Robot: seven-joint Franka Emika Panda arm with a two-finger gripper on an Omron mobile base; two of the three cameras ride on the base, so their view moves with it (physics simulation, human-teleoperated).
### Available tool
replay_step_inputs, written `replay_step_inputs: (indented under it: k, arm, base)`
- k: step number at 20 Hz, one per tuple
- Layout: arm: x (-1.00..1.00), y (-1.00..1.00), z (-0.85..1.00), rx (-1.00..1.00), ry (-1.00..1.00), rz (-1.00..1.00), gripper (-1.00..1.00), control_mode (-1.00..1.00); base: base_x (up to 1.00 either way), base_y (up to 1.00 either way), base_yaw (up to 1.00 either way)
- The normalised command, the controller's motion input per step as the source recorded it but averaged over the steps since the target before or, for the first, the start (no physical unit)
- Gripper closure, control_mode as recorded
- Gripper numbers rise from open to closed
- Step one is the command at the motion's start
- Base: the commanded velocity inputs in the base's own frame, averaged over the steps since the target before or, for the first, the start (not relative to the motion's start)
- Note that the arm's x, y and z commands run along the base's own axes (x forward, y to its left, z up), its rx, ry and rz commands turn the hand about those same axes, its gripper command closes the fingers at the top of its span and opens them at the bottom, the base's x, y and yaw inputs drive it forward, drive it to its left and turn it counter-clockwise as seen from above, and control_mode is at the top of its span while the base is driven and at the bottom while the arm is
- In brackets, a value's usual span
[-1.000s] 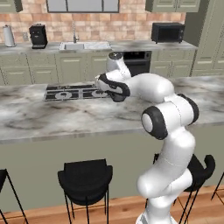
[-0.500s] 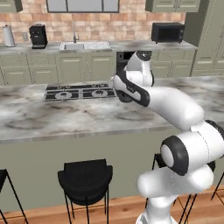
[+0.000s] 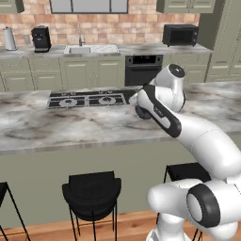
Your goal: Move the pork loin and apricot from the second highest shelf to the top shelf to make space. Then, place the pitcher from the counter on the cleared second highest shelf.
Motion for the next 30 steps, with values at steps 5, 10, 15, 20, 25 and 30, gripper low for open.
replay_step_inputs:
  k: [5, 10, 15, 20, 25, 30]
  arm:
    - [-0.02, -0.01, 0.00, 0.00, 0.00, 0.06, 1.00, -1.00]
    - [-0.08, 0.00, 0.00, 0.00, 0.00, 0.00, 1.00, -1.00]
    - [-0.24, 0.00, 0.00, 0.00, 0.00, 0.00, 1.00, 1.00]
    - [0.00, 0.00, 0.00, 0.00, 0.00, 0.00, 1.00, 1.00]
    - [0.00, 0.00, 0.00, 0.00, 0.00, 0.00, 1.00, 1.00]
    - [0.00, 0.00, 0.00, 0.00, 0.00, 0.00, 1.00, 1.00]
  base:
    - [0.00, 0.00, 0.00]
    - [0.00, 0.00, 0.00]
    - [-0.17, 0.00, 0.00]
    - [-0.79, 0.00, -0.04]
    - [-1.00, -0.11, -0.35]
    - [-0.63, -0.25, -0.61]
